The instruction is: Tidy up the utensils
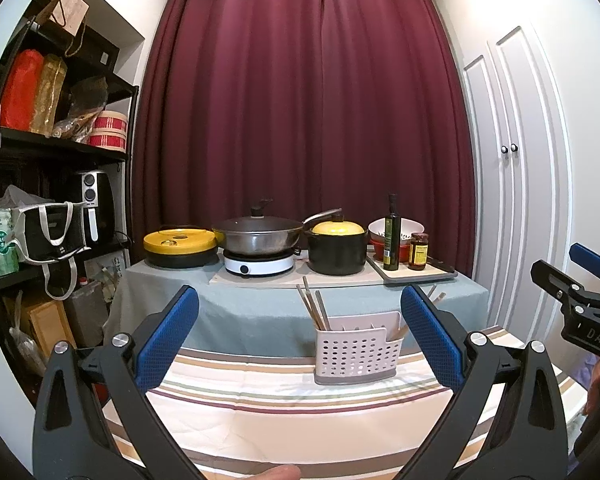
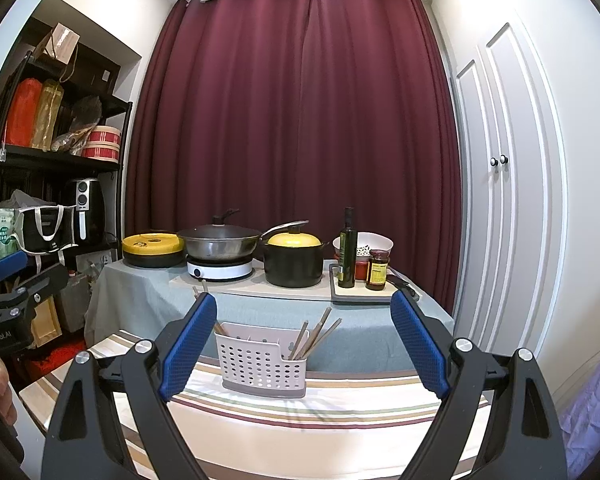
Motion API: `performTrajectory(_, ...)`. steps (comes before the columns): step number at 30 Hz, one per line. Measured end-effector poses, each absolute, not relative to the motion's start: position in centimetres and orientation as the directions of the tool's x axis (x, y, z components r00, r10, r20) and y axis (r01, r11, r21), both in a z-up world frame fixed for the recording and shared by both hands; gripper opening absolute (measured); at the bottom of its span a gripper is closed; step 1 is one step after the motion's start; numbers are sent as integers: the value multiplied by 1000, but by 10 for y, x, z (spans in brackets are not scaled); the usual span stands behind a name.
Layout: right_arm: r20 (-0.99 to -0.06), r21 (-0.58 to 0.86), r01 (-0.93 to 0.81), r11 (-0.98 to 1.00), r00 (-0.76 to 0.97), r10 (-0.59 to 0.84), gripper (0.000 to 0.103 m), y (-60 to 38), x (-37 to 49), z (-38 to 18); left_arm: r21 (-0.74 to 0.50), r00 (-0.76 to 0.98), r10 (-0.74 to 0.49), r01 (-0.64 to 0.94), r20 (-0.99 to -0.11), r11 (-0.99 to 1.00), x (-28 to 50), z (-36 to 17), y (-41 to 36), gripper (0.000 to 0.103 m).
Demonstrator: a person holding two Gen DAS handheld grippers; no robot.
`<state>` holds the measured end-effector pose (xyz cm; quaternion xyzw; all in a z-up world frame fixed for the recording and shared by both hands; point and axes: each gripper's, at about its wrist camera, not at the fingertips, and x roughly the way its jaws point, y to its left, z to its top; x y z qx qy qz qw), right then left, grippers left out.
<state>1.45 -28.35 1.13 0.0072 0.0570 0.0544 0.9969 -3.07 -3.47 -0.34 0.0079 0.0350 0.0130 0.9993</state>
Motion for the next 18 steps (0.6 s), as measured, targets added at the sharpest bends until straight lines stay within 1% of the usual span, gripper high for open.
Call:
performTrajectory(11,-134,11,-116,993,984,116,86,-284,20,8,-14,995,19,-20,-94,1000,-22,-8,-32,99)
performTrajectory(18,-147,11,-117,993,982,117,86,-285,26,5,-3,995,8,-9,-101,1000,-14,-8,-32,99)
